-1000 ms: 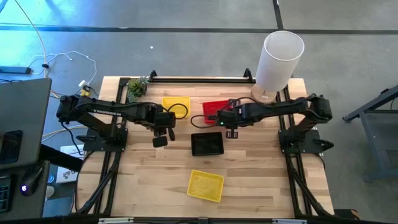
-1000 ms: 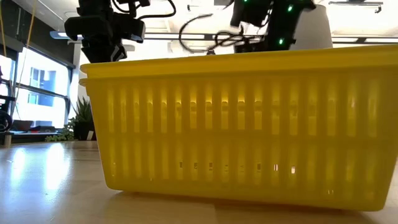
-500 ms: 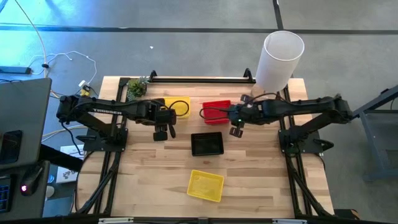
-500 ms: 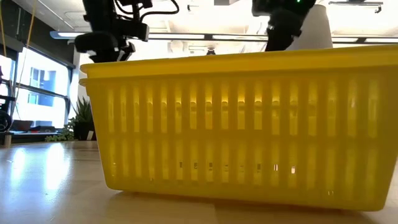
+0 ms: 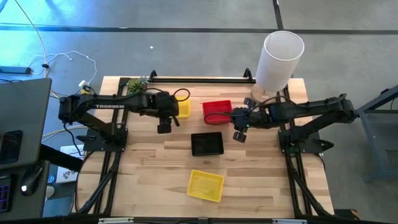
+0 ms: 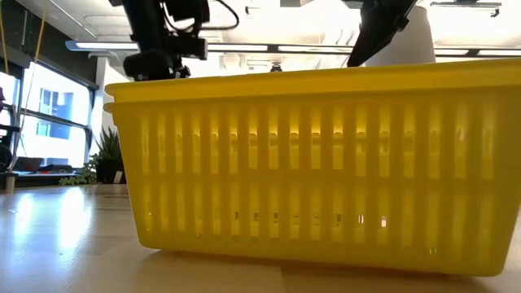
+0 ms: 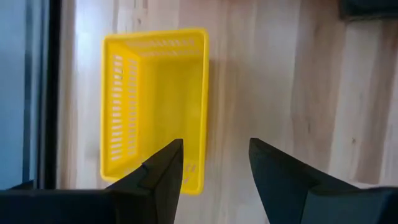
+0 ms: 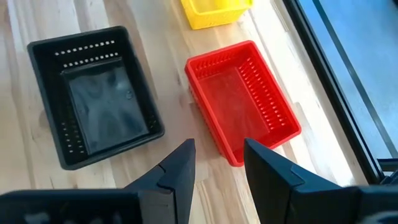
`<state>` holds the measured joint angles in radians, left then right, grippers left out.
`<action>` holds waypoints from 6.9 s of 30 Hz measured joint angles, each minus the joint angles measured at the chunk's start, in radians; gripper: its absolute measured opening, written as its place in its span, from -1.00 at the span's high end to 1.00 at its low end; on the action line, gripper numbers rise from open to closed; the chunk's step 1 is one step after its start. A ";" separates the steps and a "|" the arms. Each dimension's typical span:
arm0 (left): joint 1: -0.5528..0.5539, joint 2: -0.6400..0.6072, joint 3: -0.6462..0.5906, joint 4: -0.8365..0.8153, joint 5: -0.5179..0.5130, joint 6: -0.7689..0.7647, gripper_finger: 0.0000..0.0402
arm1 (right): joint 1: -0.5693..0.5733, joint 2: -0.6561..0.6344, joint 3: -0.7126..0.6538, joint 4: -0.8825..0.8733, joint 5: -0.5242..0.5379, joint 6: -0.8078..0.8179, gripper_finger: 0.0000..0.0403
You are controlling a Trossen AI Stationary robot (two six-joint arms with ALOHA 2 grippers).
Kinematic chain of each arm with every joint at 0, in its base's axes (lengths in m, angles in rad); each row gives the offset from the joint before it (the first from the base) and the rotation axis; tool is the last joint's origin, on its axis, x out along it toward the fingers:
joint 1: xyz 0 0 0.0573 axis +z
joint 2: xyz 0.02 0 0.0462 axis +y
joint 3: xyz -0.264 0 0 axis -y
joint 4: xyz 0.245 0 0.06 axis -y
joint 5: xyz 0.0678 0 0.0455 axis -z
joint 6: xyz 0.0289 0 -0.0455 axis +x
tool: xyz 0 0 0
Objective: Stack baskets by color
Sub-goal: Stack the top yellow bin on the bottom yellow bin, then adjust the stacked red bins
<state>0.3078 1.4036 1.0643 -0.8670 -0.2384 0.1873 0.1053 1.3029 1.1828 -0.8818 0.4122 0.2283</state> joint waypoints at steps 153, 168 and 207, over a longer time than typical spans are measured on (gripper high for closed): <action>-0.792 0.634 0.714 0.002 -0.100 -0.375 1.00 | -0.073 0.001 0.000 -0.112 0.213 0.367 0.40; -0.803 0.680 0.715 0.057 -0.014 -0.405 1.00 | -0.073 0.001 0.000 -0.127 0.212 0.398 0.40; -0.792 0.709 0.746 -0.075 0.108 -0.362 0.36 | -0.073 0.002 0.000 -0.136 0.165 0.401 0.40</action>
<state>-0.4845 2.1130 1.8104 -0.9422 -0.1302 -0.1750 0.0326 1.3045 1.1824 -1.0180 0.5771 0.6292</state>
